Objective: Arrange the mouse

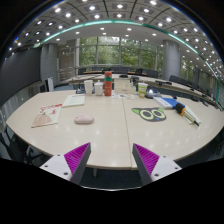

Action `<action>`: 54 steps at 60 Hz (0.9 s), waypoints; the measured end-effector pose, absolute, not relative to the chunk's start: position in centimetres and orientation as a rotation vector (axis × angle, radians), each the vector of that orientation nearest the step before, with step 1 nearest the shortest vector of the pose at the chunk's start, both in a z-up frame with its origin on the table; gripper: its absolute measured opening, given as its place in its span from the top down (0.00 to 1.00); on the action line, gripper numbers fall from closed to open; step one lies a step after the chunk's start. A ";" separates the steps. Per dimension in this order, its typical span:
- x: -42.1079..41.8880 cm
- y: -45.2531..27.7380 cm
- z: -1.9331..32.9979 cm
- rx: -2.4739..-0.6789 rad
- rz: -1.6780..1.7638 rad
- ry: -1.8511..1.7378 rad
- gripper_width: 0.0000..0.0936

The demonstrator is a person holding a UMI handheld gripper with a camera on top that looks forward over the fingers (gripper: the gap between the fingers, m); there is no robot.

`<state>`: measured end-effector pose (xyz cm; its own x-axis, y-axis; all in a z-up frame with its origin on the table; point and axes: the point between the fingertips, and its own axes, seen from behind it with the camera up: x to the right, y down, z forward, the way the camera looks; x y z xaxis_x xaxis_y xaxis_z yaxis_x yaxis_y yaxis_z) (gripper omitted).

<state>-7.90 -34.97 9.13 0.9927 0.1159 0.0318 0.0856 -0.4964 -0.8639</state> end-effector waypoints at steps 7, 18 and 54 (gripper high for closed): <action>-14.9 -29.1 6.0 -2.100 0.047 -0.208 0.09; -20.8 -21.8 1.2 -2.160 0.054 -0.213 0.09; -22.8 -6.7 -1.0 -2.207 0.005 -0.190 0.10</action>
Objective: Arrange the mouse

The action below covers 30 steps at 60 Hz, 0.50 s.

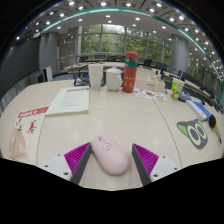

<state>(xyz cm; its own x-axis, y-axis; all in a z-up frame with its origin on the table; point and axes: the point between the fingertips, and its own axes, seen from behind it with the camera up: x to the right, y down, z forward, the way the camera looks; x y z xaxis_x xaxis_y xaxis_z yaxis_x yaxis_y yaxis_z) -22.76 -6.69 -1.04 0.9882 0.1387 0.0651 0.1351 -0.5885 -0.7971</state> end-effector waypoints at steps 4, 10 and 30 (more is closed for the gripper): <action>-22.7 -6.0 -1.3 -2.220 0.048 -0.165 0.14; -22.2 -5.1 -1.2 -2.210 0.047 -0.173 0.37; -22.2 -4.7 -0.9 -2.234 0.132 -0.266 0.64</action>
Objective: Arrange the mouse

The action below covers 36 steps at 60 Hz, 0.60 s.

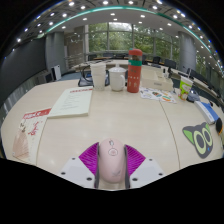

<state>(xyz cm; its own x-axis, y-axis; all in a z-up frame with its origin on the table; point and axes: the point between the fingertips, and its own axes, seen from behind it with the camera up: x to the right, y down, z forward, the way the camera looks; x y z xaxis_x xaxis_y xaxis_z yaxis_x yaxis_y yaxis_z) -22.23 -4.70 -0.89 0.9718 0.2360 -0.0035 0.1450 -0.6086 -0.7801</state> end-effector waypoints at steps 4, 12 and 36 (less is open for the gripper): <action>-21.5 -4.5 0.3 -2.229 0.159 -0.271 0.64; -17.8 -2.5 7.9 -2.119 0.214 -0.245 0.66; 10.0 4.3 10.0 -2.084 0.008 0.013 0.66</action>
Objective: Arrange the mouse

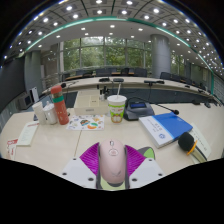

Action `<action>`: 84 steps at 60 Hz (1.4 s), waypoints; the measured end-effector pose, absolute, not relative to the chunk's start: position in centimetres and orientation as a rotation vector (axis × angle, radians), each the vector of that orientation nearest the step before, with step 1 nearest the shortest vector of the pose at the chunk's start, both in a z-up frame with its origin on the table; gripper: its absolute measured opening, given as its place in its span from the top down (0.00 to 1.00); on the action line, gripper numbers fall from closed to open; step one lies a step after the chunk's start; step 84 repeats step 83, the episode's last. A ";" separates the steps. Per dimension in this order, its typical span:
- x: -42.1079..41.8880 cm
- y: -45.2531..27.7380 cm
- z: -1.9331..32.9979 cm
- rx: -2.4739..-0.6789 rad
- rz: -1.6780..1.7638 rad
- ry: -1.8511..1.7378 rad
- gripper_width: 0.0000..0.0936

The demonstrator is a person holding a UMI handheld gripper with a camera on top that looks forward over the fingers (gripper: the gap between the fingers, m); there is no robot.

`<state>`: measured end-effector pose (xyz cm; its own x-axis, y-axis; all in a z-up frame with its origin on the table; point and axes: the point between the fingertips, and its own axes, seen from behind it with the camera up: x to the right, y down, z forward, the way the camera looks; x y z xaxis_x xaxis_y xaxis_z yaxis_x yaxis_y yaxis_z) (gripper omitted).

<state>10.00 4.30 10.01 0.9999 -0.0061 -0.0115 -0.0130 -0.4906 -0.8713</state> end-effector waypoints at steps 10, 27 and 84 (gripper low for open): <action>13.6 3.9 2.0 -2.183 -0.003 0.033 0.65; 14.1 1.4 1.0 -2.229 -0.005 -0.019 0.09; 7.5 -31.1 22.0 -2.064 -0.091 -0.054 0.09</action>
